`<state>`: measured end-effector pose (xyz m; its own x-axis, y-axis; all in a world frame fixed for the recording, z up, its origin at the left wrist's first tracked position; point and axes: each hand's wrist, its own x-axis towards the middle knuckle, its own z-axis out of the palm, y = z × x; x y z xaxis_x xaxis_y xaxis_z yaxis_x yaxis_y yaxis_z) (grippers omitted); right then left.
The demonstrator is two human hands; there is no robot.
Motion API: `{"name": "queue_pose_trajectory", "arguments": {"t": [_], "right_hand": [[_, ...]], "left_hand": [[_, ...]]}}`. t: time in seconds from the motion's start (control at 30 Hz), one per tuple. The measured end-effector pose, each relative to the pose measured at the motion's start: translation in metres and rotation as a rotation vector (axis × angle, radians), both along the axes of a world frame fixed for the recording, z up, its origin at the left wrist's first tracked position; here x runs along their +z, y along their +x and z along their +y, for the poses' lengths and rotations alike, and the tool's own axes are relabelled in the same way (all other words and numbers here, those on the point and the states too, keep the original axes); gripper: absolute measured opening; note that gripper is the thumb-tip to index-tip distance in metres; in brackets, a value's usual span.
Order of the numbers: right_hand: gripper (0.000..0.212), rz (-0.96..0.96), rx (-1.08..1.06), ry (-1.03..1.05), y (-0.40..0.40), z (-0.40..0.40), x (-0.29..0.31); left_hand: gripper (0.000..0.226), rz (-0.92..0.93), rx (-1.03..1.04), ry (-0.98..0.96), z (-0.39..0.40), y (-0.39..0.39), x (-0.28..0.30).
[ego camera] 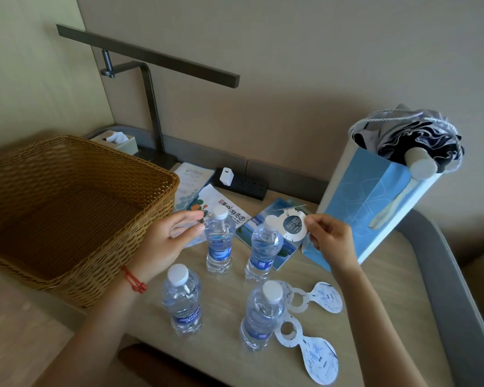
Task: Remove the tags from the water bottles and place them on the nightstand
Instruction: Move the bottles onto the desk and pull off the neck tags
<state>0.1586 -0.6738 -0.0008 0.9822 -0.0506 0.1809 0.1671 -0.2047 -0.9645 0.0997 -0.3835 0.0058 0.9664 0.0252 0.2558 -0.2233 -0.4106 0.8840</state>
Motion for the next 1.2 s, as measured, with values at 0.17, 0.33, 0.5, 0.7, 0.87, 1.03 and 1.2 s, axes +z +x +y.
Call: {"name": "queue_pose_trajectory", "arguments": {"t": [0.17, 0.33, 0.5, 0.7, 0.87, 1.03, 1.2], "right_hand": [[0.022, 0.061, -0.036, 0.031, -0.019, -0.033, -0.020], [0.023, 0.162, -0.052, 0.035, -0.038, -0.060, -0.056], [0.029, 0.282, -0.020, -0.074, -0.055, -0.072, -0.103], [0.030, 0.437, 0.003, -0.231, -0.063, -0.079, -0.139], [0.026, 0.541, -0.064, -0.413, -0.069, -0.081, -0.157], [0.019, 0.622, -0.043, -0.523, -0.072, -0.080, -0.166], [0.018, 0.666, -0.045, -0.553, -0.074, -0.082, -0.170]], "left_hand": [[0.031, -0.114, 0.039, 0.223, -0.033, -0.017, 0.016], [0.034, -0.159, 0.032, 0.341, -0.069, -0.036, 0.008], [0.035, -0.108, 0.096, 0.275, -0.094, -0.060, -0.019], [0.033, 0.015, 0.149, 0.217, -0.112, -0.085, -0.060], [0.044, 0.084, 0.200, 0.133, -0.128, -0.095, -0.083], [0.060, 0.122, 0.230, 0.023, -0.142, -0.093, -0.091], [0.070, 0.126, 0.269, -0.045, -0.155, -0.084, -0.096]]}}
